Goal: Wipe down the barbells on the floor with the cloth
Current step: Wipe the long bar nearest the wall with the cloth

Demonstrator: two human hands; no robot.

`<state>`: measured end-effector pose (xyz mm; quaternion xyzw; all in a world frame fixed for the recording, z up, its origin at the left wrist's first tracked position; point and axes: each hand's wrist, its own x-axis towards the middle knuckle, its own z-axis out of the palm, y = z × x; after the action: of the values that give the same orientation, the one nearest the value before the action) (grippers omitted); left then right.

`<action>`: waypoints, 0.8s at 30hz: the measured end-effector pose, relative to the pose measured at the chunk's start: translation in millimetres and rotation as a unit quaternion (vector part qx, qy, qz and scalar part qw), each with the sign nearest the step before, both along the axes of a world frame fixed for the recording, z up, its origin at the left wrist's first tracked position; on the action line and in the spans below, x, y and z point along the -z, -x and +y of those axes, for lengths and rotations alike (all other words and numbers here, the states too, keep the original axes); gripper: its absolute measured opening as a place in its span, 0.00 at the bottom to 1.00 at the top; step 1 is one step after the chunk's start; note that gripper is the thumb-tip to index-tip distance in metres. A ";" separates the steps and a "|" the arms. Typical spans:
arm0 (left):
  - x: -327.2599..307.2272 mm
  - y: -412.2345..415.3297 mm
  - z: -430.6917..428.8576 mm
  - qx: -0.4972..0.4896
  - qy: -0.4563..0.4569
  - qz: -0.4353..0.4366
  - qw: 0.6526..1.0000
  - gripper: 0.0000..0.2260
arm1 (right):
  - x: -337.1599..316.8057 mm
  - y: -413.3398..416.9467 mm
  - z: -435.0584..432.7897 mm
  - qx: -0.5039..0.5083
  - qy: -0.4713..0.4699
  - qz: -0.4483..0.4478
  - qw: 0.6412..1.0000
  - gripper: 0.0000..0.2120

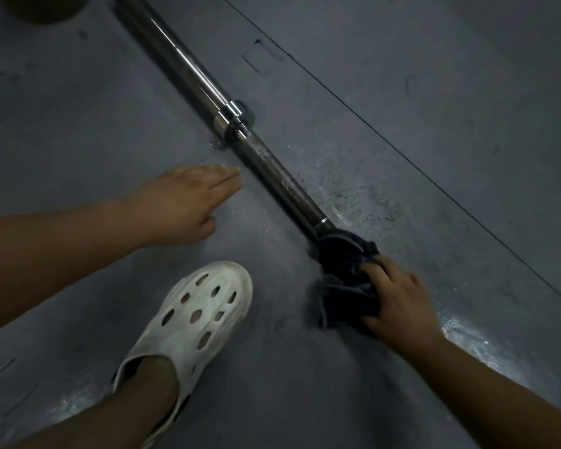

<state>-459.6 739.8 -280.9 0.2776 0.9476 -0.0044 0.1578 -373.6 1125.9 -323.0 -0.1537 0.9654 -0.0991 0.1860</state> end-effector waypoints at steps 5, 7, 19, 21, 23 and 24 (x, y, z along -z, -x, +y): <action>7.8 29.7 0.7 -0.068 -0.017 0.047 0.996 0.36 | 0.0 29.4 -42.3 0.019 0.082 0.026 0.996 0.28; 13.9 38.5 -3.2 -0.086 -0.002 0.040 0.996 0.39 | 7.5 75.2 -104.8 0.024 0.121 0.055 0.991 0.23; 22.1 82.2 -6.1 -0.118 -0.004 0.012 0.993 0.42 | -7.4 -4.4 6.5 0.112 0.041 -0.080 0.990 0.38; 26.5 83.4 -1.3 -0.144 -0.016 -0.012 0.989 0.41 | -20.1 5.6 9.8 0.109 0.034 -0.092 0.989 0.32; 31.8 81.3 0.6 -0.160 -0.028 -0.021 0.986 0.41 | -33.9 39.4 -14.1 0.105 0.082 -0.039 0.990 0.24; 31.8 81.5 -0.2 -0.159 -0.033 -0.028 0.986 0.42 | -39.8 59.8 -36.6 0.096 0.121 -0.014 0.988 0.22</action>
<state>-541.1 739.6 -312.7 0.1283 0.9746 0.0599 0.1733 -433.4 1089.2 -283.2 -0.0802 0.9537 -0.2353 0.1695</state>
